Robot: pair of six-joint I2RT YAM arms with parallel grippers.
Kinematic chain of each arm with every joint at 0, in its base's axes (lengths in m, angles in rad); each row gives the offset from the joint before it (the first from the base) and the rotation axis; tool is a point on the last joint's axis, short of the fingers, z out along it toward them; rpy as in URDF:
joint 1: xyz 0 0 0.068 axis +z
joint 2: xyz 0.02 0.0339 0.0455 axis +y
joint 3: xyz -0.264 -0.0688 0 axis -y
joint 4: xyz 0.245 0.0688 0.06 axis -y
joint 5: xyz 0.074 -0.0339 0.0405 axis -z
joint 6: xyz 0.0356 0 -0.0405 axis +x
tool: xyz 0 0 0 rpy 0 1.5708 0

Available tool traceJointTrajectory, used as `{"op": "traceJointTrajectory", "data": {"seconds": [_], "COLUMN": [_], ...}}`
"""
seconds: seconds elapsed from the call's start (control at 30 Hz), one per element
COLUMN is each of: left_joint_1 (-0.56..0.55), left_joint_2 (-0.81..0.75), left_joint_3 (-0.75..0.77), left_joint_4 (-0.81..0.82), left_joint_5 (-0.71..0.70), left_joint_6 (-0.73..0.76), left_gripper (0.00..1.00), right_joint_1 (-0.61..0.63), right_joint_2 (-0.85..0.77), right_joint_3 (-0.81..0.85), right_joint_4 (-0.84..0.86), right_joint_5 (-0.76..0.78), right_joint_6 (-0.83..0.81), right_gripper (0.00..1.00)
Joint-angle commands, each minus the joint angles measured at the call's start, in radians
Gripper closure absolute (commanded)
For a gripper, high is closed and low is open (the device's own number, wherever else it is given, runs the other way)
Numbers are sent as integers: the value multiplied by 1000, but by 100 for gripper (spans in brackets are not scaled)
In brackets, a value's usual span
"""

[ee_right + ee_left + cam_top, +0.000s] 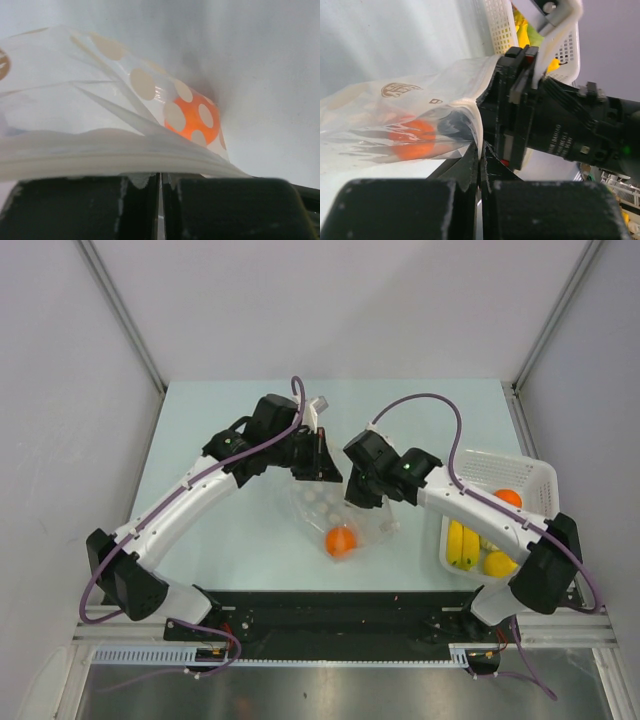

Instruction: Open the zip-top bag and remove the fake food

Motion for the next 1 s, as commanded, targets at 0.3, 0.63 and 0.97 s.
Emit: {"op": "traceJointTrajectory", "data": {"seconds": [0.3, 0.63, 0.97], "left_joint_1": [-8, -8, -8], "left_joint_2": [24, 21, -31], "left_joint_3": [68, 47, -42], "left_joint_4": [-22, 3, 9], "left_joint_5": [-10, 7, 8], "left_joint_6": [63, 46, 43], "left_gripper": [100, 100, 100], "right_joint_1": [45, 59, 58], "right_joint_2": [4, 35, 140], "right_joint_3": [-247, -333, -294], "right_joint_4": [302, 448, 464], "right_joint_5": [-96, -202, -255], "right_joint_6": [-280, -334, -374], "right_gripper": [84, 57, 47]}}
